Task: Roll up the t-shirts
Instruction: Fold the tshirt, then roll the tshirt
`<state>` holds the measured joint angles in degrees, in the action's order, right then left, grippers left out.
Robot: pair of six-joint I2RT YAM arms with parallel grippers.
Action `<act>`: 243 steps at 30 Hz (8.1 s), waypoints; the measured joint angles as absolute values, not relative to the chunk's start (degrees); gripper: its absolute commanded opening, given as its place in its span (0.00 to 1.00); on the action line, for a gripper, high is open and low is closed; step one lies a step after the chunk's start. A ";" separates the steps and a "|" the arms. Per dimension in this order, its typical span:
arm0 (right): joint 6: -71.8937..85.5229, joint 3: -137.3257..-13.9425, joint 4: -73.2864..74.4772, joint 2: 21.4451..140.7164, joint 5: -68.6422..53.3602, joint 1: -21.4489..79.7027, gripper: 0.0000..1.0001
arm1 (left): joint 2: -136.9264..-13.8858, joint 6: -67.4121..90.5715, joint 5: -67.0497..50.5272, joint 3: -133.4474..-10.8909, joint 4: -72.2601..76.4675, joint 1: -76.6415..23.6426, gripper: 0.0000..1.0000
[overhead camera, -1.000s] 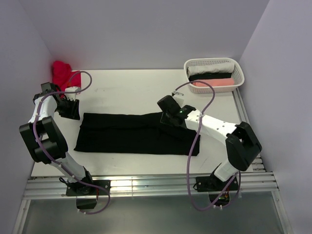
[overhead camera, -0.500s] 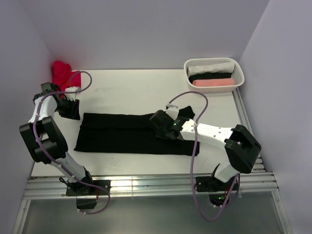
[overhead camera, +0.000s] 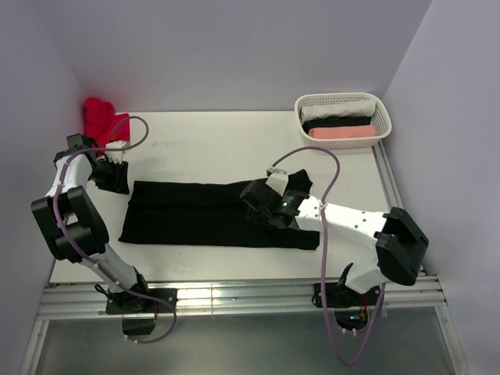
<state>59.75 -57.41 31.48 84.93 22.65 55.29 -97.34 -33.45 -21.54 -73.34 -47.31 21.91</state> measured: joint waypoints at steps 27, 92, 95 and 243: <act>58.28 -49.43 15.84 93.47 17.23 47.86 0.47 | -106.02 -29.71 -23.83 -78.56 -47.00 21.91 0.42; 52.82 -48.82 31.00 74.50 21.89 33.43 0.73 | -117.36 -21.28 -22.22 -93.78 -51.05 11.92 0.52; 52.10 -45.17 31.75 74.22 21.76 31.92 0.78 | -114.80 -22.17 -22.55 -93.21 -50.81 11.92 0.52; 63.61 -67.92 22.90 106.21 11.51 50.46 0.22 | -101.75 -18.98 -18.31 -68.66 -42.02 -8.12 0.31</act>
